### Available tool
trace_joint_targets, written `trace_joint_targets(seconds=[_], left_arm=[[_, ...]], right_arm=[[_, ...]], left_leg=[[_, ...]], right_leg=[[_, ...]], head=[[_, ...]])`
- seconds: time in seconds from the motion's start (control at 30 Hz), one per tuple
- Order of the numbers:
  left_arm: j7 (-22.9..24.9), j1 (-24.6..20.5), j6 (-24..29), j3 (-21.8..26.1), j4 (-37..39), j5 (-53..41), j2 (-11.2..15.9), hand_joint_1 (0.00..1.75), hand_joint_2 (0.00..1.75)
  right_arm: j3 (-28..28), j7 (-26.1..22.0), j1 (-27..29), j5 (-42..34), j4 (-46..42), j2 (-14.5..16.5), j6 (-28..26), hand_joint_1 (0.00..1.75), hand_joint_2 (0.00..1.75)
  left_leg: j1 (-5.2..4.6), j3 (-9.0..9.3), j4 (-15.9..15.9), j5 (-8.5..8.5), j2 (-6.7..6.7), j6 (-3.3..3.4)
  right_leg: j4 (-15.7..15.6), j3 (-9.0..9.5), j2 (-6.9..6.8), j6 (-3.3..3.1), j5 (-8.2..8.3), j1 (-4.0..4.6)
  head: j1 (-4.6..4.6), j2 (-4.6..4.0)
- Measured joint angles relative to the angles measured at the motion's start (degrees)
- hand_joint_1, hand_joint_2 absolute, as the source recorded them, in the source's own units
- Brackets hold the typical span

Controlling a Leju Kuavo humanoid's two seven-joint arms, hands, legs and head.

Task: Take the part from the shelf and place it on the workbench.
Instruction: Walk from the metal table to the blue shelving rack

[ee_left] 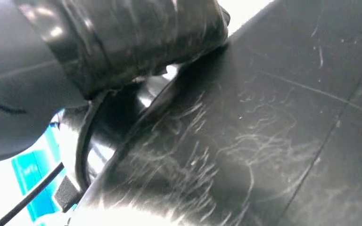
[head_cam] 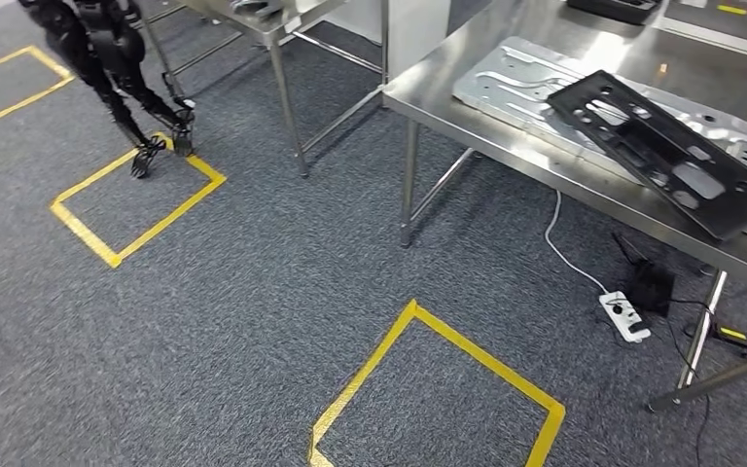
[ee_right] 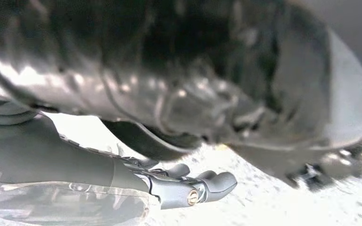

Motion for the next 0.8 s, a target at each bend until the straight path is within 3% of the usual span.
trace_joint_targets(seconds=[0.07, 0.13, 0.17, 0.23, 0.27, 0.33, 0.4, 0.47, 0.5, 0.53, 0.57, 0.63, 0.7, 0.77, 0.8], left_arm=[[-0.7, 0.2, 1.5, 0.0, 0.0, 0.0, 0.0, 0.00, 0.00], [-1.3, 0.2, 2.5, 0.0, 0.0, 0.0, 0.0, 0.00, 0.00], [-1.4, 0.2, 2.6, 0.1, 0.0, -0.1, 0.0, 0.00, 0.00], [-1.3, 0.2, 2.5, 0.1, 0.0, 0.0, 0.0, 0.00, 0.00], [-1.2, 0.3, 2.3, 0.1, 0.0, 0.0, 0.1, 0.00, 0.00], [-0.8, 0.3, 2.1, 0.2, 0.0, 0.1, 0.1, 0.00, 0.00], [-0.6, 0.2, 1.9, 0.2, 0.0, 0.1, 0.2, 0.00, 0.00], [-0.3, 0.2, 1.5, 0.2, 0.0, -0.1, 0.2, 0.00, 0.00], [-0.2, 0.3, 1.3, 0.2, 0.0, -0.2, 0.2, 0.00, 0.00], [-0.1, 0.3, 1.1, 0.2, 0.0, -0.3, 0.2, 0.00, 0.00], [0.0, 0.3, 0.9, 0.2, 0.0, -0.5, 0.2, 0.00, 0.00], [0.1, 0.3, 0.7, 0.2, 0.0, -0.6, 0.2, 0.00, 0.00], [0.1, 0.3, 0.7, 0.2, 0.0, -0.6, 0.2, 0.00, 0.00], [0.1, 0.3, 0.7, 0.2, 0.0, -0.6, 0.2, 0.00, 0.00], [0.2, 0.3, 0.7, 0.2, 0.0, -0.6, 0.2, 0.00, 0.00]], right_arm=[[0.0, -1.0, -0.1, 0.0, 0.0, 0.0, -1.4, 0.00, 0.00], [0.0, -1.6, -0.1, 0.0, 0.0, 0.1, -2.3, 0.00, 0.00], [0.0, -1.7, -0.2, 0.0, 0.0, 0.1, -2.4, 0.00, 0.00], [0.0, -1.7, -0.2, 0.0, 0.0, 0.1, -2.5, 0.00, 0.00], [0.0, -1.7, -0.3, 0.0, 0.0, 0.2, -2.5, 0.00, 0.00], [0.0, -1.6, -0.4, -0.1, -0.1, 0.3, -2.4, 0.00, 0.00], [0.0, -1.4, -0.2, -0.3, -0.1, 0.3, -2.4, 0.00, 0.00], [0.0, -1.0, 0.0, -0.6, -0.1, 0.3, -2.4, 0.00, 0.00], [0.0, -0.8, 0.1, -0.7, -0.1, 0.3, -2.5, 0.00, 0.00], [0.0, -0.7, 0.1, -0.8, 0.0, 0.2, -2.6, 0.00, 0.00], [0.0, -0.6, 0.1, -0.9, 0.0, 0.2, -2.7, 0.00, 0.00], [0.0, -0.5, 0.0, -0.9, 0.0, 0.2, -2.8, 0.00, 0.00], [0.0, -0.5, -0.1, -0.9, 0.1, 0.3, -2.7, 0.00, 0.00], [0.0, -0.5, 0.0, -0.9, 0.1, 0.3, -2.6, 0.00, 0.00], [0.0, -0.4, 0.0, -0.9, 0.1, 0.3, -2.6, 0.00, 0.00]], left_leg=[[0.08, 3.93, -7.4, 3.24, 1.72, -0.04], [-0.35, 6.71, -12.7, 4.50, 3.61, 0.48], [-0.64, 7.01, -13.4, 4.27, 3.97, 0.91], [-0.84, 7.11, -13.6, 4.36, 2.76, 1.93], [-0.83, 7.33, -13.9, 4.44, 2.18, 2.30], [-0.66, 7.79, -14.5, 4.72, 1.17, 3.00], [-0.86, 7.81, -14.5, 4.79, 0.02, 3.56], [-1.16, 7.86, -14.5, 4.79, -1.59, 3.88], [-1.27, 7.91, -14.4, 4.77, -2.41, 3.91], [-1.33, 7.96, -14.3, 4.75, -3.25, 3.91], [-1.34, 7.98, -14.1, 4.70, -4.06, 3.87], [-1.30, 7.66, -13.8, 4.62, -5.55, 3.65], [-1.02, 7.16, -13.7, 4.74, -6.77, 3.07], [-0.79, 6.92, -13.8, 4.95, -7.83, 2.42], [-0.90, 6.74, -13.5, 4.70, -7.26, 2.17]], right_leg=[[0.0, 0.29, -1.18, 0.37, -0.25, -0.06], [0.0, 0.58, -2.11, 0.98, -0.55, 0.10], [-0.1, 0.74, -2.52, 1.34, -0.67, 0.18], [-0.3, 1.17, -3.33, 2.14, -0.90, 0.16], [0.0, 1.30, -2.88, 2.50, -1.28, 0.03], [2.8, 0.31, -0.47, 2.87, -3.26, -0.19], [10.2, -3.34, 2.01, 2.71, -6.61, -0.15], [15.8, -6.58, 2.76, 2.42, -7.77, 0.03], [15.5, -6.80, 2.93, 2.25, -6.67, 0.12], [13.1, -6.05, 3.18, 2.02, -4.67, 0.21], [9.4, -4.69, 3.96, 1.71, -2.42, 0.28], [2.9, -2.23, 6.60, 1.18, 0.17, 0.28], [0.9, -1.47, 7.91, 0.98, 0.23, 0.39], [0.3, -1.09, 6.79, 0.70, 0.50, 0.36], [-0.1, -0.75, 6.11, 0.48, 0.68, 0.23]], head=[[-0.01, 0.00], [0.05, 0.00], [0.14, 0.00], [0.30, 0.00], [0.39, 0.00], [0.68, 0.00], [0.99, -0.01], [1.04, -0.01], [1.04, 0.00], [1.04, 0.00], [1.05, 0.00], [1.01, 0.00], [0.98, 0.00], [1.03, 0.00], [1.02, 0.00]])
